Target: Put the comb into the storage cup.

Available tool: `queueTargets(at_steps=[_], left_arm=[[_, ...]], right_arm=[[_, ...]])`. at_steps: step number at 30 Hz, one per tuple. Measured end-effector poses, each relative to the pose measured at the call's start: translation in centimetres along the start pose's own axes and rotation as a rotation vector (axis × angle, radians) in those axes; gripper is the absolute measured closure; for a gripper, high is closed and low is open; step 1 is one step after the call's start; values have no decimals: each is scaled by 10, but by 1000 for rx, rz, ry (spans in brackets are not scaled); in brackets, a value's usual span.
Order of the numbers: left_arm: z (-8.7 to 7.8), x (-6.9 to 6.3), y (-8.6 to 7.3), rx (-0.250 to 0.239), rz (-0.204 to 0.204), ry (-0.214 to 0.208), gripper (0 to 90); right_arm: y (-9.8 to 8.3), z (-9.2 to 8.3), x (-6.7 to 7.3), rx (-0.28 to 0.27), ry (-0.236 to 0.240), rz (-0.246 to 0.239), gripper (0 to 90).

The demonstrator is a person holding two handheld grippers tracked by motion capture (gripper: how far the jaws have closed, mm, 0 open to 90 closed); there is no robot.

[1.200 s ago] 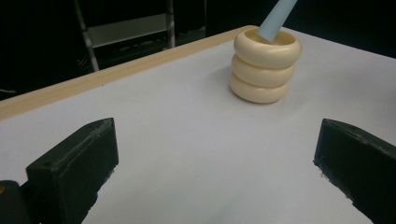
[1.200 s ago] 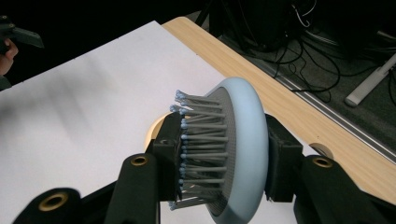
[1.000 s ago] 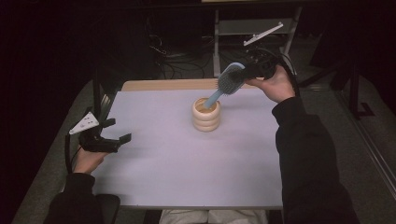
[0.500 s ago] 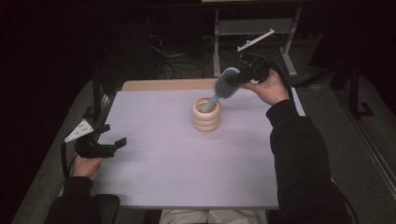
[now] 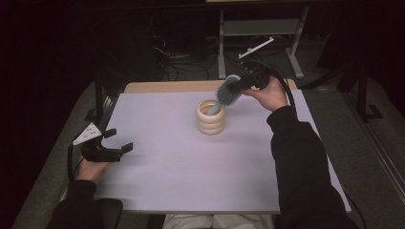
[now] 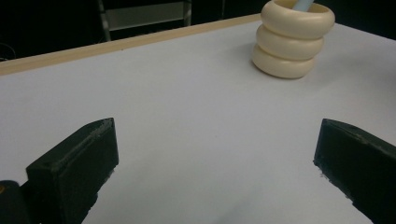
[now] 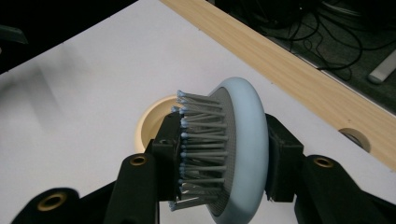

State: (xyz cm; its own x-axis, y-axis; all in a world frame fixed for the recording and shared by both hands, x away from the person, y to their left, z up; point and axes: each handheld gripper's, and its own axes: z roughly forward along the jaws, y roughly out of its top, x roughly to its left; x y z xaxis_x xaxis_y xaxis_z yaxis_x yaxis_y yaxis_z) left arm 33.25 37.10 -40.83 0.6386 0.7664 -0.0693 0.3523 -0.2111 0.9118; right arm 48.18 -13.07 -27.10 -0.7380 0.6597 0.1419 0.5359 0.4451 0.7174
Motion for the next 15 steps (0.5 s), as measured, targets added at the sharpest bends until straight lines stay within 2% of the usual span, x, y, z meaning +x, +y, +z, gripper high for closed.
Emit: queueTargets(at_steps=[4, 7, 15], left_arm=[[0, 0, 0, 0, 1, 3, 0], [0, -1, 0, 2, 6, 0, 0], [0, -1, 0, 2, 1, -4, 0]], right_arm=[[-2, 6, -2, 4, 13, 16, 551], [-3, 12, -4, 32, 20, 37, 545], [-5, 20, -10, 21, 65, 123, 517]])
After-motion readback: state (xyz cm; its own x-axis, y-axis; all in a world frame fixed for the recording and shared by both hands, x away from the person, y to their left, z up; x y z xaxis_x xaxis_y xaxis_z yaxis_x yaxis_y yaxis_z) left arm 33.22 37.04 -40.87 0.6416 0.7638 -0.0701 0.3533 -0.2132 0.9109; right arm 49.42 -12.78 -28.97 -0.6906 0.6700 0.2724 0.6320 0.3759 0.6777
